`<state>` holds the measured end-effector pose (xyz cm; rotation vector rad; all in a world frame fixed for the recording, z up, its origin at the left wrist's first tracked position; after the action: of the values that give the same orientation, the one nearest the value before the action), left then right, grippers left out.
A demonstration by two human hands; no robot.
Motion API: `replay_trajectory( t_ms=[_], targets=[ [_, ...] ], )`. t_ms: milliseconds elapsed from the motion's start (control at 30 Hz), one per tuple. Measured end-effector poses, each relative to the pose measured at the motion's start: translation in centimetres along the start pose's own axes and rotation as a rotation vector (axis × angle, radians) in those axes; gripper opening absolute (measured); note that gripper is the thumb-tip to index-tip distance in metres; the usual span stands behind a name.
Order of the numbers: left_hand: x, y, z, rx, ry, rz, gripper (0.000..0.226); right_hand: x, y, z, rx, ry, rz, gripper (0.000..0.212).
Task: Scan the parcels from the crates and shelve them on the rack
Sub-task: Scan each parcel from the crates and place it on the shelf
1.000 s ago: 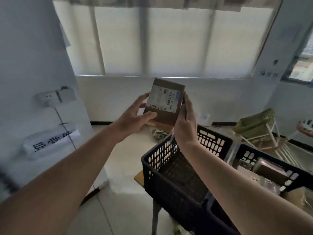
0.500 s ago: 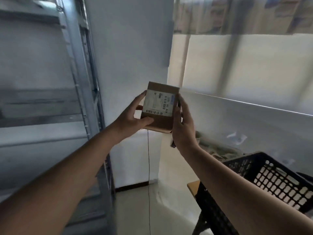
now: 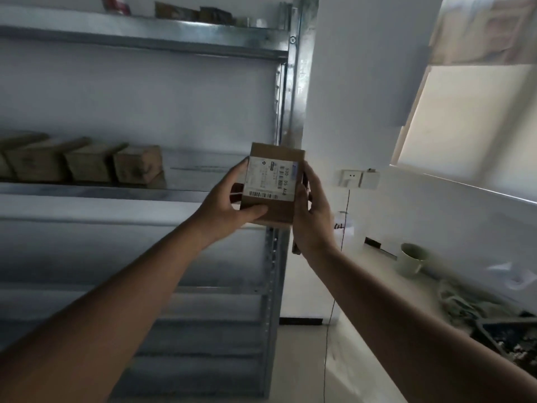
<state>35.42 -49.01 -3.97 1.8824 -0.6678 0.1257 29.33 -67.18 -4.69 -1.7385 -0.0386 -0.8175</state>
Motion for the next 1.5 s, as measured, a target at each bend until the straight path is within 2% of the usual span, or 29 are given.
replay_trajectory(
  t_ms=[333, 600, 700, 867, 1033, 1133, 1267, 1400, 1500],
  targets=[
    [1.2, -6.8, -10.6, 0.095, 0.135, -0.089, 0.104, 3.0, 1.3, 13.6, 0.075, -0.16, 0.06, 0.047],
    [7.4, -11.8, -16.4, 0.174, 0.216, -0.147, 0.111, 10.5, 5.0, 23.0, 0.105, -0.27, 0.059, 0.045],
    [9.9, -13.4, -17.8, 0.14, 0.225, -0.185, 0.11, 13.7, 6.4, 25.6, 0.09, -0.271, 0.055, 0.044],
    [13.4, -16.0, -19.9, 0.164, 0.225, -0.269, 0.108, 18.1, 8.6, 29.6, 0.038, -0.337, 0.169, 0.041],
    [16.2, -18.0, -21.9, 0.201, 0.14, -0.372, 0.111, 20.3, 9.7, 32.3, -0.117, -0.394, 0.194, 0.039],
    [17.5, -18.7, -22.8, 0.2, 0.053, -0.413, 0.101, 21.0, 10.2, 33.5, -0.177, -0.438, 0.264, 0.038],
    [19.3, -19.1, -23.4, 0.178, -0.039, -0.447, 0.065, 22.3, 10.3, 34.3, -0.301, -0.433, 0.313, 0.043],
    [20.6, -19.8, -23.4, 0.294, -0.071, -0.526, 0.059, 22.7, 10.7, 35.0, -0.421, -0.403, 0.337, 0.042],
    [21.1, -20.0, -23.2, 0.363, -0.098, -0.502, 0.052, 22.9, 11.0, 35.1, -0.484, -0.363, 0.347, 0.041]
  ],
)
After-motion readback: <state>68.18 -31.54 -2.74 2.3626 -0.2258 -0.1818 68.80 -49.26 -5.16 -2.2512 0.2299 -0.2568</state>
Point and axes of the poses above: each hand's wrist, its own x-axis towards the middle knuckle, its own z-axis out of the palm, y = z × x, the point moved 5 cm from there along x, towards the middle knuckle, and after that the axes turned 2 degrees about x, right-handed, at the moved point
